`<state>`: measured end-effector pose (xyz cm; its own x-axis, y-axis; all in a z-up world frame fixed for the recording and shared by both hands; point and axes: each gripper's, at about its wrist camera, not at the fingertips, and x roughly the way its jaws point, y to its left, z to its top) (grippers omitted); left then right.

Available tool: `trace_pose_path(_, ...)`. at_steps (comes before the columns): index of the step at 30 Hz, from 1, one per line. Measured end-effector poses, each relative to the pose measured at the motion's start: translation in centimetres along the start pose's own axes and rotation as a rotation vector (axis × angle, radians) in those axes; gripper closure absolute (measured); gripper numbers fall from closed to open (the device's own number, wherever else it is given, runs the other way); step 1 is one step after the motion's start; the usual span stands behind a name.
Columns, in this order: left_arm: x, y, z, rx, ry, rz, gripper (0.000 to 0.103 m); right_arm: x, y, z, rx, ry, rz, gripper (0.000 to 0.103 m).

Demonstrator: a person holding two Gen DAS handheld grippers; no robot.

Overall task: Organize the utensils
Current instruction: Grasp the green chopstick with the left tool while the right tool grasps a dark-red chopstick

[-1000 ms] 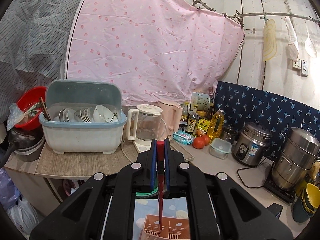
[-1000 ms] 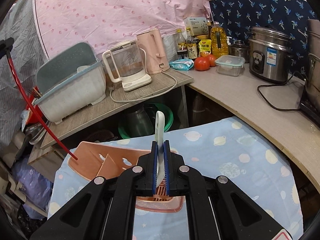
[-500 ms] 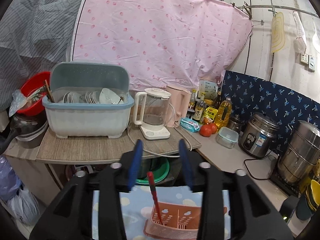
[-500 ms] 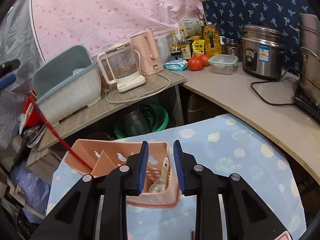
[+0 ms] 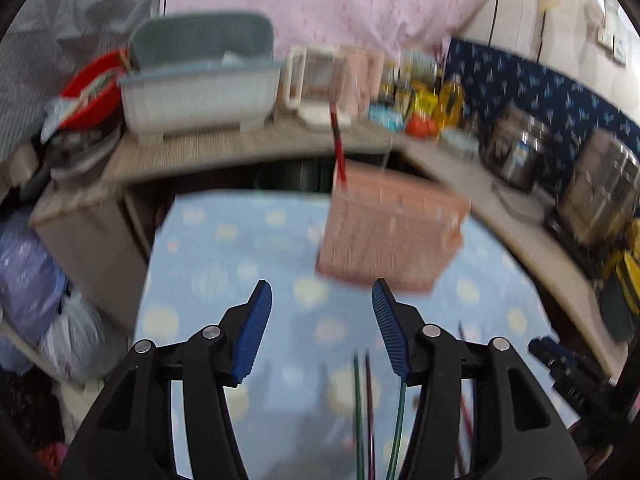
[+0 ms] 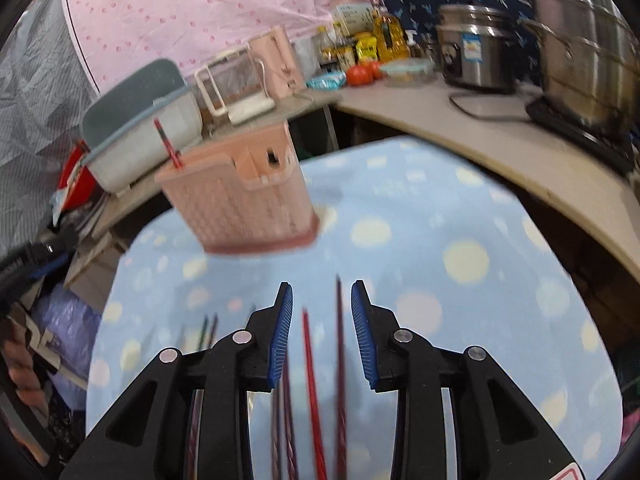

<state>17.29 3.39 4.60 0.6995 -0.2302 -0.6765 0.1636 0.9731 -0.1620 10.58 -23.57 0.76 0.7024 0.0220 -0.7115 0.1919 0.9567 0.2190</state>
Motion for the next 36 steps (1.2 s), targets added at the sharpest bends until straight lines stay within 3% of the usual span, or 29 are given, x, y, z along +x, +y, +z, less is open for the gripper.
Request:
trace_pose_path(6, 0.2, 0.3, -9.4, -0.019, 0.174, -0.005, 0.053, -1.8, -1.8, -7.1, -0.011, 0.076, -0.059, 0.073)
trace_pose_path(14, -1.2, -0.8, -15.4, 0.012, 0.259, -0.03, 0.053, -2.7, -2.3, -12.4, -0.03, 0.134, -0.081, 0.073)
trace_pose_path(20, -1.3, -1.6, -17.0, 0.023, 0.28, -0.044, 0.053, -2.4, -2.0, -13.0, -0.038, 0.144, -0.065, 0.073)
trace_pose_path(34, -0.3, -2.1, -17.9, 0.073, 0.277, 0.014, 0.056, -0.2, -0.7, -12.2, -0.059, 0.144, -0.053, 0.073)
trace_pose_path(36, -0.2, -2.3, -17.9, 0.087, 0.275, 0.035, 0.061, 0.0, -0.8, -12.2, -0.063, 0.141, -0.059, 0.073)
